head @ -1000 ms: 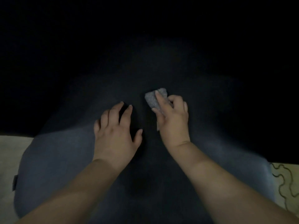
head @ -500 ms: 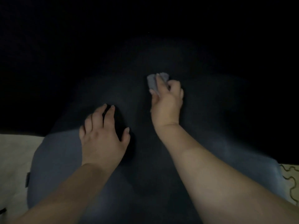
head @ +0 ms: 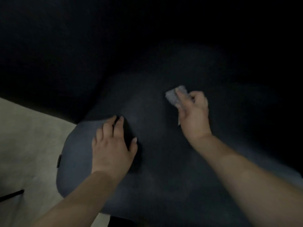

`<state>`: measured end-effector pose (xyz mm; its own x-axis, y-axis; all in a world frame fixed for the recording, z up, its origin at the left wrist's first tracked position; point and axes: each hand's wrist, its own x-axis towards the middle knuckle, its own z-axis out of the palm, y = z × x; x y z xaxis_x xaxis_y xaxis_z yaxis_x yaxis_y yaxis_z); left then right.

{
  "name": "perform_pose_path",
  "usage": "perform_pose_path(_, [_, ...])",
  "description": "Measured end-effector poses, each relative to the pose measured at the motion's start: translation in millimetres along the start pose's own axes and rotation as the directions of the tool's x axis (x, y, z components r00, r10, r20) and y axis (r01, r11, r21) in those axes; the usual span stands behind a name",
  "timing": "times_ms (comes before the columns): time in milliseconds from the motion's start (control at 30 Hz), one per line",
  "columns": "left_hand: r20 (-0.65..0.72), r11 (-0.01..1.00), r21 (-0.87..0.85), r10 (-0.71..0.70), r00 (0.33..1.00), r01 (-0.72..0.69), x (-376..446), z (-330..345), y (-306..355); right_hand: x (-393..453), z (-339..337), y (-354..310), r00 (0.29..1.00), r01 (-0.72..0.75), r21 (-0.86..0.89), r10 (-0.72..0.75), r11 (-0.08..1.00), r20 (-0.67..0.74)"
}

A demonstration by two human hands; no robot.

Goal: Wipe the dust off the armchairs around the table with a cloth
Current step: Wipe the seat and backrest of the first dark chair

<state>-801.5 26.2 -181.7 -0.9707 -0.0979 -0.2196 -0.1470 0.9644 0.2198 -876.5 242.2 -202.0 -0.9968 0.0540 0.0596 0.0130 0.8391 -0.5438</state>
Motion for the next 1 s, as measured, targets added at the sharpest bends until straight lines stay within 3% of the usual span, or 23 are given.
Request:
perform_pose_path(67, [0.021, 1.0, -0.001, 0.018, 1.0, -0.018, -2, 2, 0, 9, 7, -7, 0.998, -0.055, 0.033, 0.056, 0.998, -0.038])
perform_pose_path(133, [0.051, 0.999, -0.011, 0.031, 0.998, -0.03, -4, 1, -2, -2, 15, -25, 0.996, -0.068, 0.048, 0.065, 0.997, 0.052])
perform_pose_path(233, [0.103, 0.999, -0.034, 0.045, 0.994, -0.042, -9, -7, -3, -46, 14, -42, 0.969, 0.09, 0.041, -0.097, 0.995, 0.228])
perform_pose_path(333, [0.123, 0.998, -0.032, 0.049, 0.991, -0.045, -16, -24, -7, -69, -6, -33, 0.932, 0.216, 0.028, -0.215, 0.976, 0.294])
perform_pose_path(500, [0.125, 0.998, 0.049, 0.035, 0.991, -0.041, -25, -74, -12, -58, -47, -27, 0.896, -0.006, -0.102, 0.05, 0.995, 0.441])
perform_pose_path(600, [0.115, 0.998, 0.044, 0.036, 0.993, -0.041, -34, -113, -3, -50, -80, -41, 0.896, -0.236, 0.05, 0.197, 0.971, 0.397])
perform_pose_path(1000, [-0.029, 0.988, 0.122, 0.098, 0.995, -0.094, -63, -256, 24, -52, -203, -137, 0.953, -0.225, 0.32, 0.138, 0.92, 0.271])
